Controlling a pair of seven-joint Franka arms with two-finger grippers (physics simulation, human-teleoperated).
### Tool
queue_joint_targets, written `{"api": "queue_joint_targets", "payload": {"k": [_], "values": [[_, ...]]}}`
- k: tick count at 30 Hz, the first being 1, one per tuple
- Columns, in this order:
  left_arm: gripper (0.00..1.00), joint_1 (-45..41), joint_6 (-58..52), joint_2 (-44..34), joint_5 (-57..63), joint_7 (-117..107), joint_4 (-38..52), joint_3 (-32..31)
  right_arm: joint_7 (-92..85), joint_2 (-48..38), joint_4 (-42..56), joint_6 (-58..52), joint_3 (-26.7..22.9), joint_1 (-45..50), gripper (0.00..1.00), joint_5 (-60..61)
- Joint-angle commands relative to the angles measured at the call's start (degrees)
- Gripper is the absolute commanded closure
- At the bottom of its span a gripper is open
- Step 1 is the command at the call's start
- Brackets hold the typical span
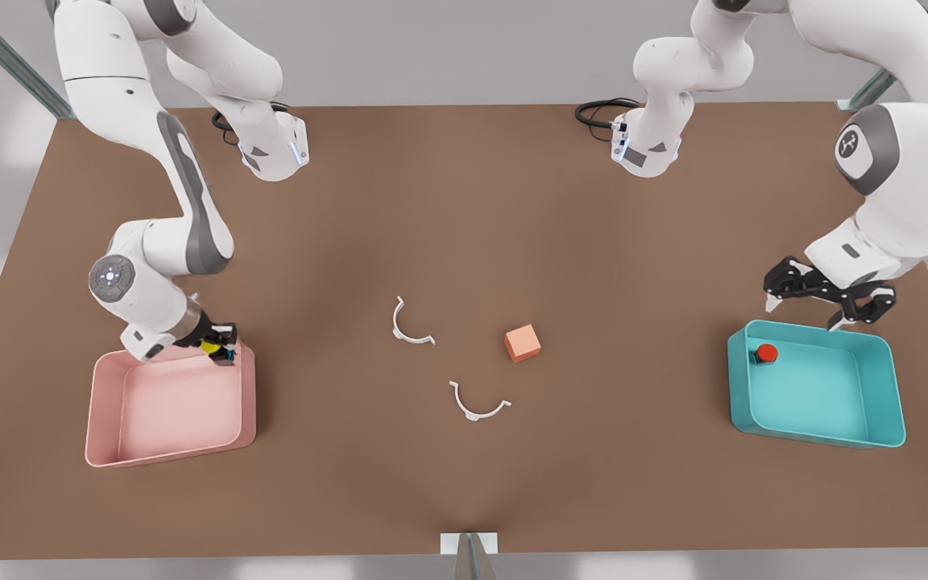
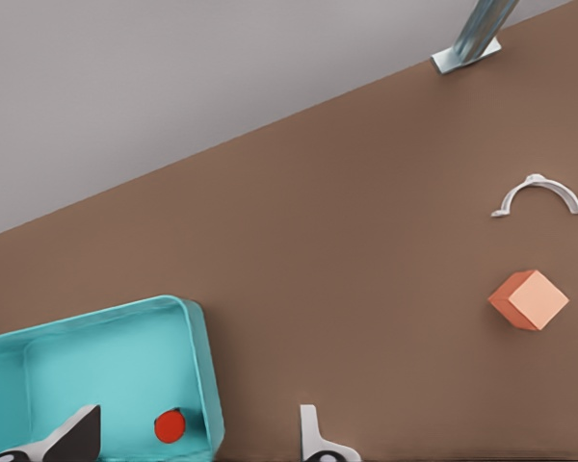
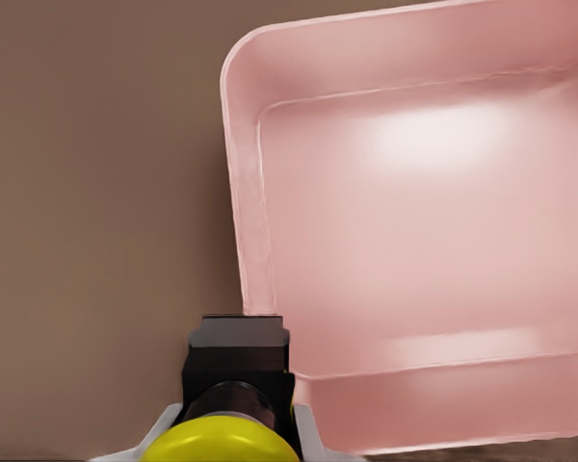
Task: Place the red button in the blue storage box with the left arm, and place the yellow button in the pink storage box with the right arm
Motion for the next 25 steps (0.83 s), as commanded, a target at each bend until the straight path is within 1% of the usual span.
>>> {"api": "queue_joint_targets", "payload": {"k": [1, 4, 5, 7, 8, 9, 10, 14, 15, 16, 17, 18, 19, 20, 21, 22, 23, 24, 25], "values": [[0.0, 0.28, -7.66, 0.62, 1.08, -20.47, 0.55, -0.02, -14.8, -0.14, -1.04, -0.79, 1.27, -3.23, 0.51, -0.22], [0.0, 0.37, -7.75, 0.97, 1.08, -20.29, 0.55, -0.02, -18.58, 0.12, -2.53, -0.79, 1.35, -7.01, 0.51, -0.22], [0.0, 0.37, -7.75, 0.97, 0.99, -20.2, 0.55, -0.02, -19.37, 0.39, -2.71, -0.62, 3.28, -9.99, 0.51, -0.31], [0.0, 0.37, -7.75, 0.97, 0.9, -20.29, 0.47, -0.02, -20.16, 3.11, -1.92, 1.92, 3.29, -10.17, 0.51, -0.57], [0.0, 0.28, -7.75, 0.97, 0.82, -20.2, 0.47, -0.02, -22.01, 4.96, -0.17, 2.9, 3.11, -10.44, 0.38, -0.57], [0.0, 0.28, -7.75, 0.97, 0.82, -20.2, 0.55, -0.02, -21.4, 5.74, 0.62, 2.72, 2.85, -10.26, 0.22, -0.57], [0.0, 0.28, -7.75, 0.97, 0.82, -20.2, 0.55, -0.02, -20.69, 6.36, 1.68, 2.37, 2.76, -10.0, 0.0, -0.39], [0.0, 0.28, -7.75, 0.97, 0.82, -20.2, 0.47, -0.2, -19.72, 7.59, 3.61, 1.93, 2.58, -9.12, 0.0, -0.57], [0.0, 0.28, -7.75, 0.97, 0.82, -20.2, 0.55, -0.38, -15.79, 6.63, 6.77, -5.07, 1.19, -5.1, 0.0, -0.57], [0.0, 0.28, -7.75, 0.97, 0.82, -20.2, 0.55, -0.38, -11.29, 1.1, 10.46, -14.05, -1.63, 2.12, 0.0, -0.57], [0.0, 0.28, -7.75, 0.97, 0.82, -20.2, 0.55, -0.38, -6.11, -1.28, 22.49, -28.01, -6.19, 11.16, 0.0, -0.74], [0.0, 0.28, -7.75, 0.97, 0.82, -20.2, 0.55, -0.38, -1.53, 0.38, 34.79, -40.33, -12.45, 19.79, 0.0, -0.74], [0.0, 0.28, -7.75, 0.97, 0.82, -20.2, 0.55, -0.46, -0.83, 7.49, 51.74, -52.8, -11.74, 20.32, 0.0, -0.83], [0.0, 0.28, -7.75, 0.97, 0.82, -20.2, 0.55, -0.38, -0.65, 9.18, 55.56, -54.41, -11.3, 20.94, 0.0, -0.92], [0.0, 0.28, -7.75, 0.97, 0.82, -20.2, 0.55, -0.38, -0.65, 6.81, 50.12, -49.23, -11.04, 20.85, 0.0, -0.83], [0.0, 0.28, -7.75, 0.97, 0.82, -20.2, 0.55, -0.38, -0.39, 6.63, 49.76, -46.15, -11.13, 20.85, 0.0, -0.75], [0.0, 0.28, -7.75, 0.97, 0.82, -20.2, 0.55, -0.38, 0.4, 5.75, 48.53, -45.62, -9.99, 20.59, 0.0, -0.48], [0.0, 0.28, -7.75, 0.97, 0.82, -20.2, 0.55, -0.46, 1.02, 2.59, 43.09, -43.25, -9.19, 19.71, 0.0, -0.57], [0.0, 0.28, -7.75, 0.97, 0.82, -20.2, 0.55, -0.38, 3.11, 1.44, 40.45, -41.75, -8.75, 19.53, 0.0, -0.92]]}}
